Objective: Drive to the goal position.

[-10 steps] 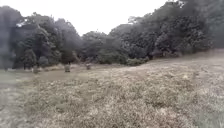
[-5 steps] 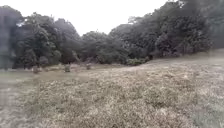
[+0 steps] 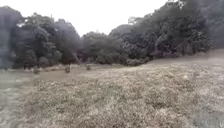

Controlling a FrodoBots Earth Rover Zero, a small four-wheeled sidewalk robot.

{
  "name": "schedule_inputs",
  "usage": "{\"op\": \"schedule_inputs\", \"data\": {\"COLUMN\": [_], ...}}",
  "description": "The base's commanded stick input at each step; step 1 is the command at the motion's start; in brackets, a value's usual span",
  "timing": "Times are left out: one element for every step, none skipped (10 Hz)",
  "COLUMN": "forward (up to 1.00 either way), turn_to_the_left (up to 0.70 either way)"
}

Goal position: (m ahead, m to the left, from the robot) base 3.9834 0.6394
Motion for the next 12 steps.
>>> {"op": "schedule_inputs", "data": {"forward": [0.45,0.45,0.45,0.45,0.45,0.45,0.00,0.00,0.00,0.00,0.00,0.00], "turn_to_the_left": [0.27,0.01,0.00,0.00,0.00,0.00,0.00,0.00,0.00,0.00,0.00,0.00]}}
